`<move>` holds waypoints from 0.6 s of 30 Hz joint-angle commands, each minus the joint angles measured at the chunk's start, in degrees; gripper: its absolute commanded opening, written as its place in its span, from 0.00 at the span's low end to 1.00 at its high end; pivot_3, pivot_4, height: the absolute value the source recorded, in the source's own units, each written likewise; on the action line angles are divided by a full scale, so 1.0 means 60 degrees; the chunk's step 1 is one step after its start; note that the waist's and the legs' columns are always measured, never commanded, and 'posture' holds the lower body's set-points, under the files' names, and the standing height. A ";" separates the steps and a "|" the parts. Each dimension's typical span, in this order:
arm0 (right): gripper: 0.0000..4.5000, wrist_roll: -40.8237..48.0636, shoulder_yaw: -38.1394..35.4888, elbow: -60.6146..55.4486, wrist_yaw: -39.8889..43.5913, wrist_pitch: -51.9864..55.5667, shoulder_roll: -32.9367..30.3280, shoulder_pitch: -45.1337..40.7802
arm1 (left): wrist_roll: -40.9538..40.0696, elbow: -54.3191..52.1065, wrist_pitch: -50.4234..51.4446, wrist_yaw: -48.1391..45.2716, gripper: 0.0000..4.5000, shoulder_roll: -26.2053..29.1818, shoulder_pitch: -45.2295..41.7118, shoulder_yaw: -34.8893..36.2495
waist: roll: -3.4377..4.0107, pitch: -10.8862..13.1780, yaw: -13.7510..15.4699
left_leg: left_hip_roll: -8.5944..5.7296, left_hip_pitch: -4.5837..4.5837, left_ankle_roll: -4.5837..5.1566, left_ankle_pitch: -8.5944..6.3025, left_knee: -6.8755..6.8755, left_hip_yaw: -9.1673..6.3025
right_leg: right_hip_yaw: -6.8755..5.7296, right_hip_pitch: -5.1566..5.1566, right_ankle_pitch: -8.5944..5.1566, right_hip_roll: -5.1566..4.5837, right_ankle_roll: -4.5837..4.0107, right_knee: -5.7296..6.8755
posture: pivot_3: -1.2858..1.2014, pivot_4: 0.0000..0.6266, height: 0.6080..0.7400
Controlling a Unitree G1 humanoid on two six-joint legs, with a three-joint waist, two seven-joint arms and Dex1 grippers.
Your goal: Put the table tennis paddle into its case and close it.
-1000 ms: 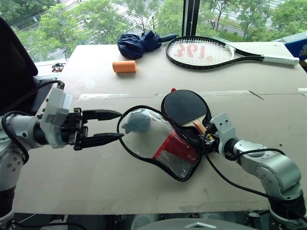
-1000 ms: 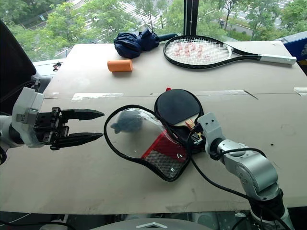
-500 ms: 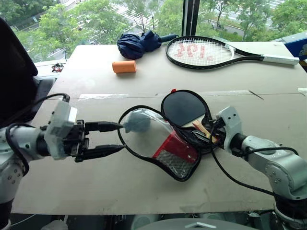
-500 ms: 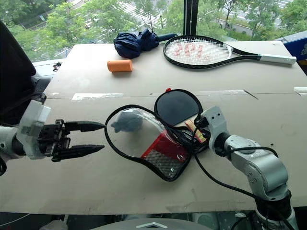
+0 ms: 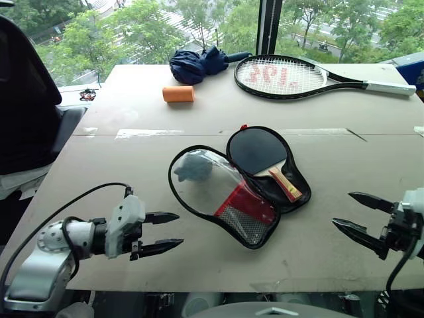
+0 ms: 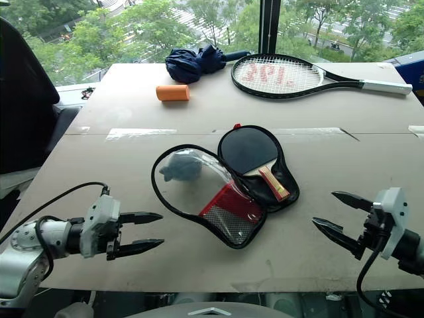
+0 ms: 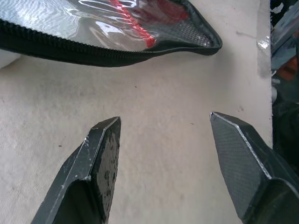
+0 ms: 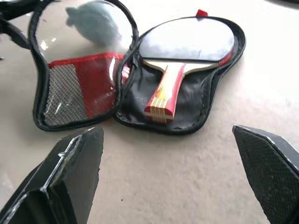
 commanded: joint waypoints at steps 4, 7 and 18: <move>0.99 0.0122 -0.0448 0.0718 0.1098 -0.1329 -0.0281 0.0117 | 0.1448 0.1856 -0.1623 0.0830 0.68 -0.0917 -0.1780 -0.1280 | -0.0005 -0.0004 0.0014 | 0.0000 -0.0008 -0.0001 0.0001 -0.0005 -0.0002 | -0.0001 -0.0004 0.0001 0.0000 0.0001 -0.0007 | 0.52 0.24 0.87; 0.99 0.0536 -0.0548 0.0779 0.1462 -0.1536 -0.0208 0.0164 | 0.1535 0.2626 -0.1936 0.0948 0.68 -0.1472 -0.2685 -0.1656 | -0.0007 -0.0003 0.0014 | -0.0001 -0.0016 -0.0007 0.0004 -0.0008 -0.0002 | -0.0004 -0.0011 0.0001 0.0001 0.0002 -0.0008 | 0.52 0.24 0.87; 0.99 0.2317 -0.1763 0.0862 0.2592 -0.1733 -0.0358 0.0301 | 0.0983 0.3535 -0.1414 0.0957 0.68 -0.3000 -0.5089 -0.2264 | -0.0012 -0.0003 0.0021 | -0.0002 -0.0017 -0.0004 0.0004 0.0003 -0.0003 | -0.0004 -0.0006 0.0002 0.0000 0.0004 -0.0005 | 0.52 0.24 0.87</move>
